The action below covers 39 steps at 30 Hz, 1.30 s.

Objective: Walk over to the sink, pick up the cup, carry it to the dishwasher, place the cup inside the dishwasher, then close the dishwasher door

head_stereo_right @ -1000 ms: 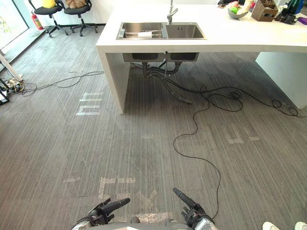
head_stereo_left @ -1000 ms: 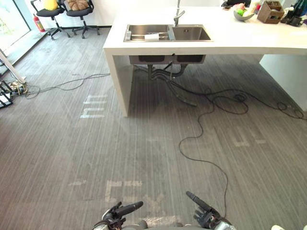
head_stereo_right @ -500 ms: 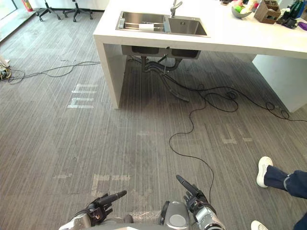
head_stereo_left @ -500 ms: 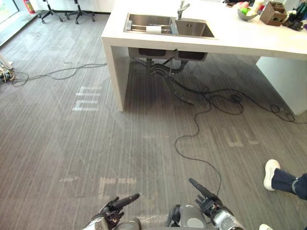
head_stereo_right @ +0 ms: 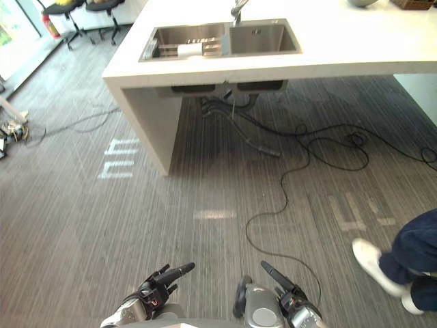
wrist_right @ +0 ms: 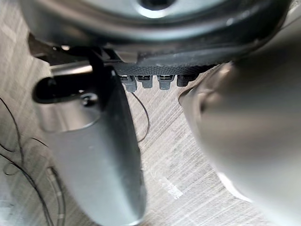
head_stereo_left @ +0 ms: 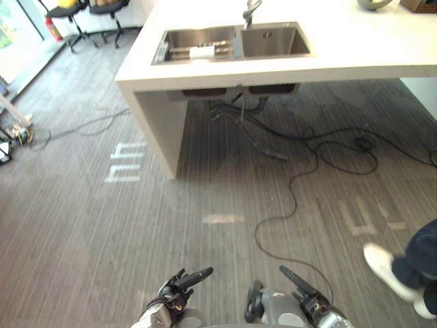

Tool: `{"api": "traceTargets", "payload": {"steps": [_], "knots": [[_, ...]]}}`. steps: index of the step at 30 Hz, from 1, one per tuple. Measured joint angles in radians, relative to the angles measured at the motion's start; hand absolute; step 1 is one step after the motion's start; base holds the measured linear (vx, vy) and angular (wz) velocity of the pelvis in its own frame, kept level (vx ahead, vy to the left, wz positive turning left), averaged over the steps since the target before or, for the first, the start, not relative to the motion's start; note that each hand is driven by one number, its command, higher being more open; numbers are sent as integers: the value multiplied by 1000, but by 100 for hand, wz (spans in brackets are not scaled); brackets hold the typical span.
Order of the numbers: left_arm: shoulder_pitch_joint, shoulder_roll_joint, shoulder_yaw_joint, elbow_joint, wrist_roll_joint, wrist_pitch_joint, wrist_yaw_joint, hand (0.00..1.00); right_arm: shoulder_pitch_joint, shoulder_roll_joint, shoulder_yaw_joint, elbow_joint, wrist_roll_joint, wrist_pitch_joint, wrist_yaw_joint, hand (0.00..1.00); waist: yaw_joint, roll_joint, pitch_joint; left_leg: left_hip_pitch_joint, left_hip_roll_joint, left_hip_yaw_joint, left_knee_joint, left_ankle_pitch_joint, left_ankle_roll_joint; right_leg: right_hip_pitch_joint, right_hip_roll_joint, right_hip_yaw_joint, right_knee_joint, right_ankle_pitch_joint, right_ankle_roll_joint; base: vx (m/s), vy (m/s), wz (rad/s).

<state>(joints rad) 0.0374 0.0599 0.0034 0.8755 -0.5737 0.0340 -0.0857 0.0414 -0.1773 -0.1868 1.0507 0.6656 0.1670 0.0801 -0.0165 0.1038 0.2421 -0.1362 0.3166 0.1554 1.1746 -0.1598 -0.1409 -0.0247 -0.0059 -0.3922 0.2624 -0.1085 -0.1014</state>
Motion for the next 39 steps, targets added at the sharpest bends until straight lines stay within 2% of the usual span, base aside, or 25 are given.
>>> {"api": "traceTargets", "payload": {"steps": [2,3,4,5,7,10,11,12,13,14,16,17,18,19,20,22,24,25,26,27,28,29,30,31,39], "knots": [[50,-23,-12,-144,-18,-22,12,100,-1,-4,33,0,-23,17,-1,100,24,-13,13,-68,-62,32,-198,-51,7,90,-4,40,-56,-2,18,441,-36,-47],[64,-30,-15,-178,-18,-27,15,100,-2,-11,41,0,-23,18,0,100,33,-16,15,-77,-79,43,-286,-53,11,104,-7,55,-72,-2,21,401,31,-65],[88,-33,-34,-244,-14,-44,21,100,-11,-14,49,-5,-22,20,0,100,43,-25,20,-80,-124,55,-524,-50,23,127,-22,78,-100,-1,30,373,66,-50],[112,-33,-58,-316,-11,-63,25,100,-14,-15,60,-25,-22,20,0,100,42,-30,25,-61,-164,56,-817,5,27,150,-37,88,-125,0,47,370,84,-36],[129,-35,-89,-422,-4,-73,41,100,-14,-18,70,-44,-20,18,1,100,42,-22,30,-67,-164,61,-1073,90,-1,199,-38,86,-169,-6,75,383,135,5],[126,-36,-100,-535,-4,-81,47,100,1,-13,56,-37,-17,20,4,100,41,-10,32,-93,-128,129,-1069,94,12,295,-36,54,-187,-62,134,405,229,31],[120,-34,-98,-571,2,-82,46,100,9,-15,42,-31,-1,18,4,100,43,3,20,-87,-133,126,-1063,174,56,314,-51,49,-150,-116,162,540,381,28],[114,-27,-87,-617,8,-82,49,100,8,-12,34,-18,19,16,5,100,50,-23,10,-92,-172,119,-1037,241,97,309,-102,49,-102,-175,178,467,334,14],[114,-25,-81,-649,8,-82,50,100,9,-10,33,-13,21,16,7,100,57,-38,3,-101,-198,112,-1019,253,114,301,-133,48,-79,-198,190,451,294,-3],[114,-19,-73,-708,17,-83,53,100,16,1,8,16,21,17,8,100,72,-72,-16,-112,-250,114,-985,254,125,298,-191,46,-41,-221,217,475,218,-8],[97,-23,-61,-765,45,-86,67,100,17,4,-58,34,20,14,7,100,77,-80,-25,-96,-289,113,-949,245,187,245,-262,48,138,-183,253,501,224,4],[81,-15,-52,-798,60,-88,80,100,20,9,-105,32,21,16,13,100,77,-93,-31,-65,-307,114,-928,214,203,193,-314,57,322,-123,259,488,264,19],[75,-11,-54,-837,65,-90,87,100,23,17,-128,20,22,12,19,100,75,-105,-45,-21,-319,110,-937,179,208,128,-364,63,493,-8,262,566,274,15],[74,-9,-55,-861,68,-97,88,100,22,19,-131,14,24,5,22,100,74,-108,-47,2,-321,107,-947,168,209,98,-378,72,570,16,264,549,215,11],[74,2,-57,-911,87,-107,95,100,22,26,-134,3,42,-8,25,100,73,-109,-47,52,-323,97,-974,155,204,38,-390,73,698,-6,240,453,144,7],[66,5,-68,-960,95,-133,121,100,20,31,-156,1,63,-17,26,100,72,-109,-47,136,-329,82,-1034,150,199,-23,-389,38,745,-76,186,420,74,15],[34,4,-83,-965,95,-170,148,100,15,35,-186,0,121,-24,22,100,63,-102,-44,194,-332,49,-1077,143,189,-85,-368,-9,654,-139,158,353,-18,43],[7,4,-88,-965,95,-182,163,100,11,43,-215,-2,151,-29,24,100,47,-96,-40,212,-325,18,-1083,132,180,-126,-341,-23,506,-152,150,318,-120,80],[-17,6,-94,-965,95,-195,167,100,10,46,-235,-1,156,-32,22,100,35,-90,-36,222,-316,-13,-1071,114,168,-156,-309,-11,305,-130,160,311,-155,89],[-26,13,-96,-965,96,-204,167,100,12,48,-238,6,155,-30,18,100,28,-88,-35,223,-311,-32,-1059,102,162,-162,-292,12,198,-99,165,308,-219,95],[-42,34,-102,-965,96,-219,167,100,33,60,-239,25,155,-27,12,100,25,-90,-33,234,-305,-68,-1026,70,138,-167,-271,67,32,-16,165,325,-291,95],[-42,55,-111,-971,103,-233,168,100,77,74,-237,35,152,-23,14,100,28,-106,-37,254,-306,-104,-978,16,111,-163,-274,123,-20,89,161,337,-329,87],[-33,70,-109,-986,103,-234,168,100,101,84,-234,44,148,-11,19,100,30,-126,-48,262,-313,-117,-950,-14,97,-157,-284,137,-21,144,152,210,-224,47],[-9,18,-121,-1191,146,-275,87,100,215,134,-200,44,89,14,117,100,56,-135,-139,317,-197,-84,-957,-86,39,-72,-176,83,-71,204,167,72,-84,12],[-10,17,-145,-1192,140,-259,87,100,214,132,-199,43,88,17,114,100,53,-133,-145,325,-193,-60,-971,-87,42,-76,-170,94,-78,203,165,-1,-1,-5]]}}
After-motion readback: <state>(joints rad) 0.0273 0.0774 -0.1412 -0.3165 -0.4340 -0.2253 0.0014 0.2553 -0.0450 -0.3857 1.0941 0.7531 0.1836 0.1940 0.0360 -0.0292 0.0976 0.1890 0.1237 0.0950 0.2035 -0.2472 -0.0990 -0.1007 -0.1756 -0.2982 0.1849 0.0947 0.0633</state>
